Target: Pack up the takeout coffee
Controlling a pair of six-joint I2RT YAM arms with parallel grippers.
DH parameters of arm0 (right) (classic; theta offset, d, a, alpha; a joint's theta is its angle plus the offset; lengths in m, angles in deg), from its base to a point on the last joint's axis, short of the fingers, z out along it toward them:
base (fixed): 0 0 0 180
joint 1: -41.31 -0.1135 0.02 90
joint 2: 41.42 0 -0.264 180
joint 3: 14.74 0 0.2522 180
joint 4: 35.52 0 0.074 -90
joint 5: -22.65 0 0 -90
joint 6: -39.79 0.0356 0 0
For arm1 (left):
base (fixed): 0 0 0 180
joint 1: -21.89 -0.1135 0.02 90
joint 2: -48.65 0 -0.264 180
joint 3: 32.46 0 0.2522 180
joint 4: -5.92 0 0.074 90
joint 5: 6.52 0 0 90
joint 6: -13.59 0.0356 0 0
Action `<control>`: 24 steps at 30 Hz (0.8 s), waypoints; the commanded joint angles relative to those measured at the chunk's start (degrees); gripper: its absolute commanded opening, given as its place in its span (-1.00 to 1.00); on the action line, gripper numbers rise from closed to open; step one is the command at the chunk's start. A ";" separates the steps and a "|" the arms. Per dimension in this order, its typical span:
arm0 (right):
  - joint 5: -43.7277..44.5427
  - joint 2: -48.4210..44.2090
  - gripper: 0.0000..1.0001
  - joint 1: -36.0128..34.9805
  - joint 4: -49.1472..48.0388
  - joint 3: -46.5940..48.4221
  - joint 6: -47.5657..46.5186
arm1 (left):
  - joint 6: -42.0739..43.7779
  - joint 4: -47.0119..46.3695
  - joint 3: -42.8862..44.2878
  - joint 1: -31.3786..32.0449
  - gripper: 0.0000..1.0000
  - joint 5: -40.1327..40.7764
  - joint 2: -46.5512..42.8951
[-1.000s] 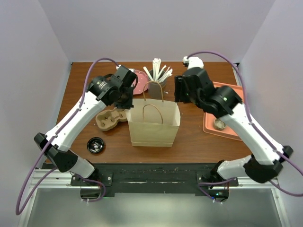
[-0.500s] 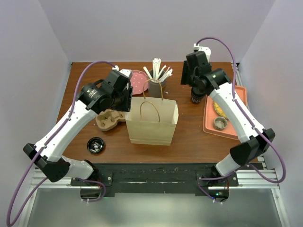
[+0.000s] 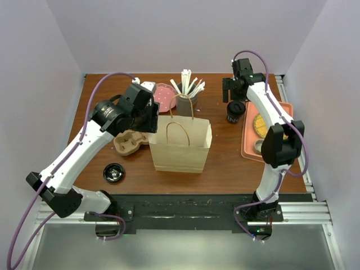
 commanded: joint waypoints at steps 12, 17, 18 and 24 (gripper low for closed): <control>-9.84 7.79 0.73 4.74 6.54 11.23 -12.51 | -2.44 3.44 4.28 0.02 0.26 4.10 -1.23; -9.58 8.67 0.69 4.74 6.72 10.62 -13.12 | -1.74 4.14 5.24 -0.07 0.26 4.54 -0.44; -9.49 8.76 0.68 4.82 6.63 10.44 -13.30 | -1.65 4.23 5.34 -0.07 0.26 4.71 -0.26; -11.07 10.16 0.66 4.74 7.50 10.70 -13.48 | -0.95 4.49 5.60 -0.07 0.27 5.24 0.09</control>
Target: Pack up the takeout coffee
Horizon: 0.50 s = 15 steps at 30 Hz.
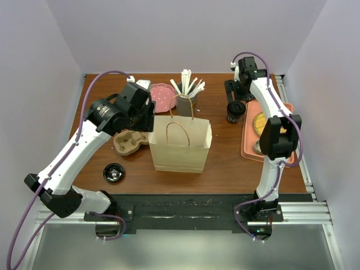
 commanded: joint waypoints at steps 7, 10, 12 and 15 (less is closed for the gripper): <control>-1.21 1.55 0.64 -0.03 1.46 1.04 -1.76 | 0.80 0.85 2.37 -0.07 0.28 2.34 0.42; -1.39 2.08 0.61 0.06 1.54 1.21 -2.02 | 0.63 0.94 2.10 0.02 0.29 2.51 0.51; -1.13 2.26 0.57 0.06 1.81 1.30 -2.11 | 0.45 0.94 2.19 -0.07 0.29 2.51 0.51; -1.13 2.26 0.54 -0.03 1.63 1.30 -2.11 | 0.36 1.11 2.54 -0.07 0.29 2.69 0.68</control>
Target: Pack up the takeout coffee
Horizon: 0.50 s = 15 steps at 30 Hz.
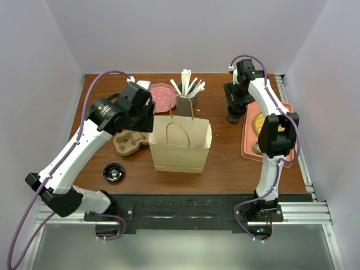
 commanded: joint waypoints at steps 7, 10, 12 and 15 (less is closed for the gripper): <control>0.36 -0.08 0.45 -0.03 0.71 0.60 -0.67 | -0.10 0.22 3.40 0.02 0.30 2.30 0.47; 1.07 -0.08 0.29 0.06 0.89 0.42 -0.49 | -0.19 0.30 5.23 -0.16 0.28 3.26 1.52; 1.24 -0.60 0.20 0.06 0.80 0.51 0.12 | -0.36 0.57 6.30 -0.16 0.23 3.97 3.01; 1.59 -2.27 0.05 0.06 1.41 0.42 1.78 | -0.45 1.09 8.40 -0.07 0.16 4.41 5.21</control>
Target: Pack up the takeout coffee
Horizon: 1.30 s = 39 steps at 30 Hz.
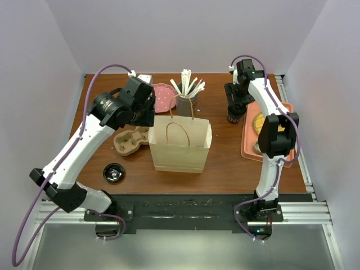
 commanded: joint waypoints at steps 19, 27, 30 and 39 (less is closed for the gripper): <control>5.79 -23.99 -0.18 -14.78 16.19 13.92 8.25 | -0.25 -7.90 -4.41 -0.16 -0.96 -7.77 0.27; -1.39 -36.17 -0.21 -23.14 16.66 17.66 8.78 | -0.60 -11.16 -7.15 -0.16 -1.00 -12.08 -1.85; -7.01 -42.68 -0.24 -23.32 12.10 13.88 7.82 | -0.87 -10.72 -7.15 -0.16 -1.00 -11.38 -2.46; -23.64 -52.37 -0.27 -23.58 5.74 3.59 5.00 | -2.89 -9.40 -4.51 -0.07 -1.00 -9.36 -1.93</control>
